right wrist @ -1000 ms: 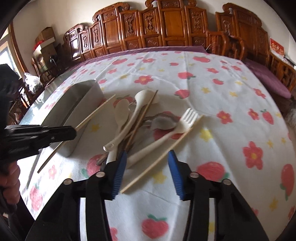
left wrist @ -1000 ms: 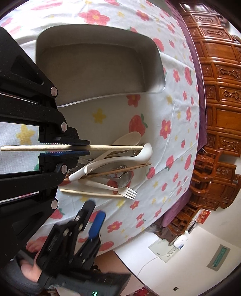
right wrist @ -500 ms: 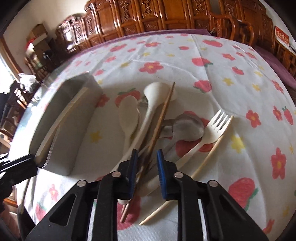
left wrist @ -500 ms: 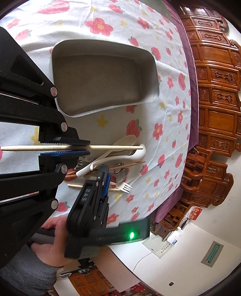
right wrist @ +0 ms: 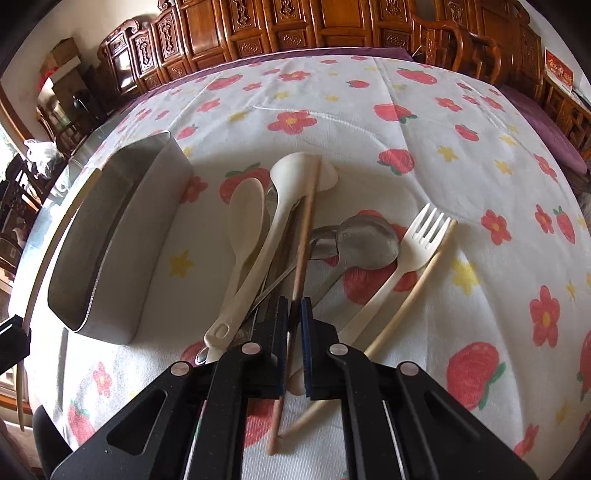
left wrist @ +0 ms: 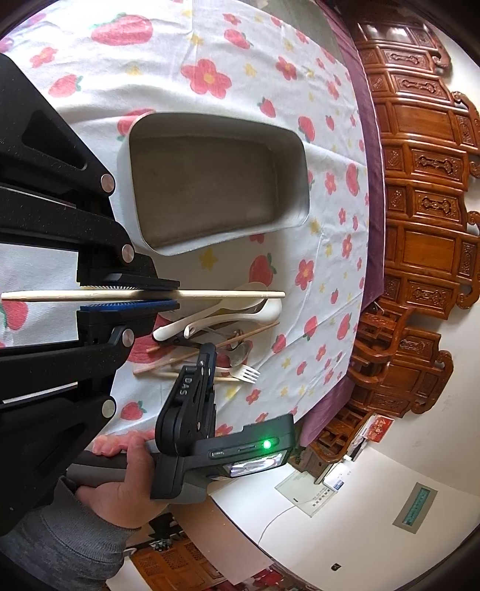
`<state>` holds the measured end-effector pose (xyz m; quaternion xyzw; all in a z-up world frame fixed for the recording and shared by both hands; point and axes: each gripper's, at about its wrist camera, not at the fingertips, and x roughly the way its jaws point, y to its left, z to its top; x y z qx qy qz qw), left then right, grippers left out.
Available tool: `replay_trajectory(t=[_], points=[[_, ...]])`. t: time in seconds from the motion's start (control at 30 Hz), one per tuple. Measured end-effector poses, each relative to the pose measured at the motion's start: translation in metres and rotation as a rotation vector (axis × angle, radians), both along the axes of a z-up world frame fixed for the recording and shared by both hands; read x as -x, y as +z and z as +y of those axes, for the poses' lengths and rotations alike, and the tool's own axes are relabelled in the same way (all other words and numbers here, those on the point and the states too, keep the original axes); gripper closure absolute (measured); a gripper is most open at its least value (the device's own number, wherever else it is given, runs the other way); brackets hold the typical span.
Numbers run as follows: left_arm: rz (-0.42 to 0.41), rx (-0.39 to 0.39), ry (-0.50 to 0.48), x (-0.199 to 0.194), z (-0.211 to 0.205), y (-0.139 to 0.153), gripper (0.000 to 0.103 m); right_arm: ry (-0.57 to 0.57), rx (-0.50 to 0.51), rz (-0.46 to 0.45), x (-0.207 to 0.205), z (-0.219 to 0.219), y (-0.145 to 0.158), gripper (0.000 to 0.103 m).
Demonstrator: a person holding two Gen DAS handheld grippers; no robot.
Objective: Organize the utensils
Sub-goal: 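Lift the chopstick with the left gripper while the right gripper grasps another wooden chopstick, then lower the chopstick into the metal tray and open the left gripper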
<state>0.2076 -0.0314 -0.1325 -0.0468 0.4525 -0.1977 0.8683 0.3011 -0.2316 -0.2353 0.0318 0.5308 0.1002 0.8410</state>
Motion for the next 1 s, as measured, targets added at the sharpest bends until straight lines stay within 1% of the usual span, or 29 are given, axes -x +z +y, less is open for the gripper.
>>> replay_trajectory(t=[0.1, 0.3, 0.63, 0.73, 0.83, 1.0], points=[[-0.008, -0.001, 0.013, 0.002, 0.007, 0.004, 0.099, -0.004, -0.010, -0.016, 0.005, -0.003, 0.010, 0.097], [-0.018, 0.001, 0.053, -0.007, 0.027, 0.008, 0.099, 0.032, -0.001, -0.055, 0.016, 0.002, 0.034, 0.097], [-0.003, -0.048, 0.142, -0.048, 0.079, 0.003, 0.099, 0.116, -0.008, -0.120, 0.022, 0.032, 0.071, 0.097], [0.017, -0.042, 0.163, -0.059, 0.091, 0.000, 0.099, 0.141, -0.013, -0.132, 0.023, 0.042, 0.080, 0.097], [0.032, -0.036, 0.170, -0.071, 0.095, -0.004, 0.099, 0.159, -0.018, -0.143, 0.022, 0.050, 0.088, 0.096], [0.047, -0.047, 0.164, -0.086, 0.090, -0.010, 0.099, 0.178, -0.030, -0.162, 0.020, 0.056, 0.100, 0.097]])
